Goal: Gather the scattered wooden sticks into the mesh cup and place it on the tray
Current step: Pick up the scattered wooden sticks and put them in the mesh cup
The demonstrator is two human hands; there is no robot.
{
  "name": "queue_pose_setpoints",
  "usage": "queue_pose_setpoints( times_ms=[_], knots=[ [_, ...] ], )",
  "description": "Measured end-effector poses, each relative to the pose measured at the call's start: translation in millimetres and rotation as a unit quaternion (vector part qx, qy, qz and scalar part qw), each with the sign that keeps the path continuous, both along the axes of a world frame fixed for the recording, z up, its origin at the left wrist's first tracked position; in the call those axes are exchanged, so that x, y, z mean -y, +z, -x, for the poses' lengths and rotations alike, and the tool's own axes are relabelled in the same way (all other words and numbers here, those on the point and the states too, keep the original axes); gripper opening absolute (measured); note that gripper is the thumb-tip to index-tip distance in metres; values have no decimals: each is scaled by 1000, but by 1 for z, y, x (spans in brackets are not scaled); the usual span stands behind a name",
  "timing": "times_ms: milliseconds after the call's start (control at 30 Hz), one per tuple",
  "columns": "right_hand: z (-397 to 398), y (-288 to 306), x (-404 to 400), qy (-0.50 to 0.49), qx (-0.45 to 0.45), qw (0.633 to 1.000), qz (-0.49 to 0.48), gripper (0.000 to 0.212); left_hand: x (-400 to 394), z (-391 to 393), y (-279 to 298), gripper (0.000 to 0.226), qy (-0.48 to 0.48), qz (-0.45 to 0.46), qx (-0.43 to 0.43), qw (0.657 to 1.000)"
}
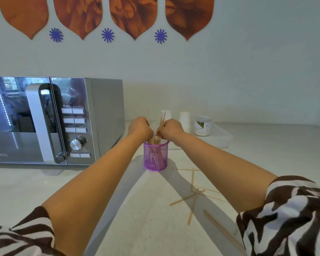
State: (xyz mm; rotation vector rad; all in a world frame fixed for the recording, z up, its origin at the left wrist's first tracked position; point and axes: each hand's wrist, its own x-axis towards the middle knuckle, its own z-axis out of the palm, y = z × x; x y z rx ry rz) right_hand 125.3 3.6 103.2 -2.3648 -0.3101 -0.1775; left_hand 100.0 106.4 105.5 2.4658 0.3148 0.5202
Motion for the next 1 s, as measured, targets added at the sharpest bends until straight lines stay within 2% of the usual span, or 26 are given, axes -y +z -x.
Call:
queue_pose_setpoints(
  times_ms=[67, 233, 300, 400, 500, 767, 900, 1000],
  knots=[
    [-1, -1, -2, -9, 7, 999, 44, 10, -3, -4, -1, 27, -1, -2, 3, 1000],
    [-1, 0, -4, -12, 25, 994, 109, 17, -9, -5, -1, 26, 1, 3, 38, 999],
    [-1, 0, -3, -17, 35, 992, 117, 8, -10, -3, -1, 25, 3, 7, 56, 998],
    [1, -1, 0, -29, 54, 991, 116, 7, -9, 0, 0, 25, 7, 13, 68, 998],
    [3, -1, 7, -33, 65, 991, 109, 28, -6, 3, -1, 26, 11, 10, 78, 997],
    [22, 2, 48, -21, 61, 994, 89, 28, 25, 21, -8, 25, 3, -7, 74, 997],
    [34, -2, 80, -21, 41, 995, 87, 28, 49, 35, -20, 16, -13, -23, 61, 998],
    [45, -8, 109, -26, 18, 995, 99, 28, 69, 46, -29, 22, -13, -58, 63, 996]
  ],
)
